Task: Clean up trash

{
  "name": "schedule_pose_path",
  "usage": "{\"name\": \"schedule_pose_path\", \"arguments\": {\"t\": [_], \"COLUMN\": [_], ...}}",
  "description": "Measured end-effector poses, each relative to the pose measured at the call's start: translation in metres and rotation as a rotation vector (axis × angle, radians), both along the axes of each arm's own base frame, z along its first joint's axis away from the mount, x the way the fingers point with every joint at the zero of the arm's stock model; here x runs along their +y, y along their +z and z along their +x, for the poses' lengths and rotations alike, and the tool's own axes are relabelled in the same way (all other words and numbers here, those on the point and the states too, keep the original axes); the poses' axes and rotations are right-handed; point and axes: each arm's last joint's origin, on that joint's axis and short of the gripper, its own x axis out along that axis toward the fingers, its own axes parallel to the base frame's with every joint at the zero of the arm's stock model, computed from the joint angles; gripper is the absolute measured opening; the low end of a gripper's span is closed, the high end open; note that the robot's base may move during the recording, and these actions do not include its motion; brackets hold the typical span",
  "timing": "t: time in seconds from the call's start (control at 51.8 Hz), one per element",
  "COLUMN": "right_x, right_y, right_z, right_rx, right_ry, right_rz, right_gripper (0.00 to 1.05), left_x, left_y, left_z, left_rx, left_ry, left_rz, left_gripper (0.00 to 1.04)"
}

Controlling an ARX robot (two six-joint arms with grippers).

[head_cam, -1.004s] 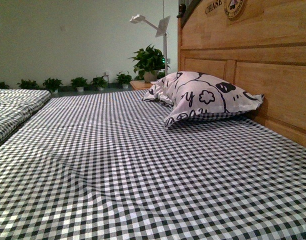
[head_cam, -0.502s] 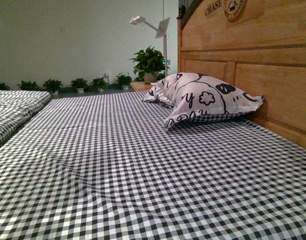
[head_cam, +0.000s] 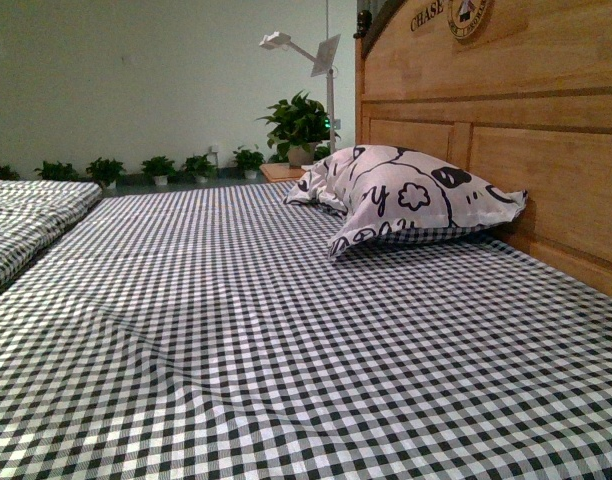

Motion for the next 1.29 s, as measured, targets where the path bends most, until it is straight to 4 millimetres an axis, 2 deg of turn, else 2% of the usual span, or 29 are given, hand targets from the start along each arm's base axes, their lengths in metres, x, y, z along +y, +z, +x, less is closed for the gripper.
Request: {"name": "schedule_pose_path", "arguments": {"t": [1.293], "right_x": [0.0], "right_y": [0.0], "right_z": [0.0], "right_rx": [0.0], "right_ry": [0.0], "right_rz": [0.0], "right_gripper": [0.21], "left_x": [0.0], "left_y": [0.0], "left_z": [0.0], "left_rx": [0.0], "left_ry": [0.0], "left_rz": [0.0], "left_gripper": [0.25]}}
